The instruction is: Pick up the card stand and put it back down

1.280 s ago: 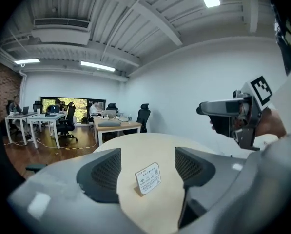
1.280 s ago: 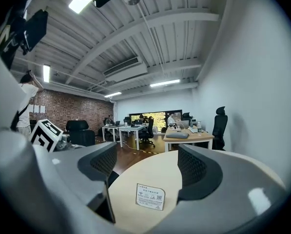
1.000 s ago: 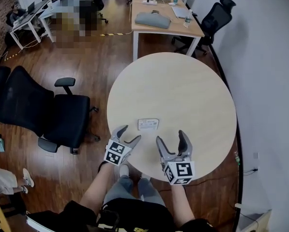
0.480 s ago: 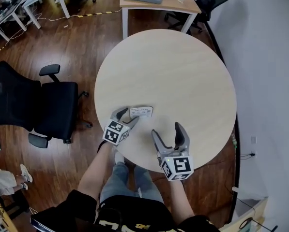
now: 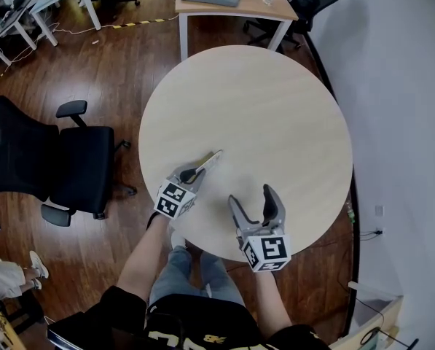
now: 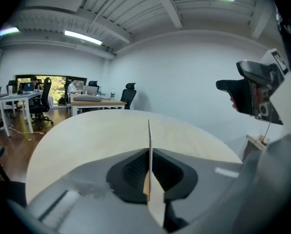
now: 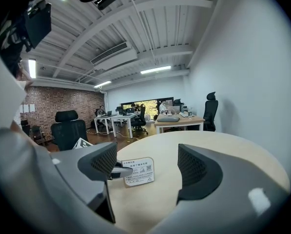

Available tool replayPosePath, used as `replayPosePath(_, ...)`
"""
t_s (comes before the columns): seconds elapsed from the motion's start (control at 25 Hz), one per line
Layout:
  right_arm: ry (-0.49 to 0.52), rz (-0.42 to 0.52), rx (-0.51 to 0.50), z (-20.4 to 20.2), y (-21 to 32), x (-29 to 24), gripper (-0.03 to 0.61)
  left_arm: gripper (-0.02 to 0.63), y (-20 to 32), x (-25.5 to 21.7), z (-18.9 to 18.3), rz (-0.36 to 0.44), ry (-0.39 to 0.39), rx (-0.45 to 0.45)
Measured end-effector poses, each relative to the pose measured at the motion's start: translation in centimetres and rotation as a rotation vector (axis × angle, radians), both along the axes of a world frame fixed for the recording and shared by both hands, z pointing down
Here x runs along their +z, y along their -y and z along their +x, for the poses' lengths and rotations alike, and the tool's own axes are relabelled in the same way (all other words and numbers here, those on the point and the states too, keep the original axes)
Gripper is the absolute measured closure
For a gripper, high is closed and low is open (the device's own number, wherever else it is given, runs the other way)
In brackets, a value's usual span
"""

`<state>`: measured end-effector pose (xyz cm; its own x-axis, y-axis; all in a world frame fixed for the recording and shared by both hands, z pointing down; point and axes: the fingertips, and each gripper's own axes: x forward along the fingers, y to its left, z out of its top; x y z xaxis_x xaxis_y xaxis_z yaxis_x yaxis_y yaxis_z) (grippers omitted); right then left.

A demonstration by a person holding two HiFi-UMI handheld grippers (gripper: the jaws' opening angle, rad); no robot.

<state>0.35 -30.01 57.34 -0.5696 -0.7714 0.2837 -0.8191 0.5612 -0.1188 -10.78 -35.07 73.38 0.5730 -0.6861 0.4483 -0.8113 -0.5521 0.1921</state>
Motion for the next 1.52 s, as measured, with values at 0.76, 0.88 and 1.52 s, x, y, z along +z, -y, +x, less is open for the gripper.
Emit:
replayPosePath(0.76,0.079,0.171,-0.037,-2.3,0.1,-10.0,0.192,0.598,-0.7,-17.3,-2.3,0.108,-0.124,0.318)
replayPosePath(0.88,0.090,0.226,-0.054,-2.9,-0.3,-12.8,0.192,0.598,-0.7,-20.8,-3.6,0.142,-0.100,0.330)
replayPosePath(1.52,0.158,0.427,-0.120,-2.5,-2.0,-25.0,0.192,0.598,-2.2,-39.2,-5.2,0.258,-0.195,0.400)
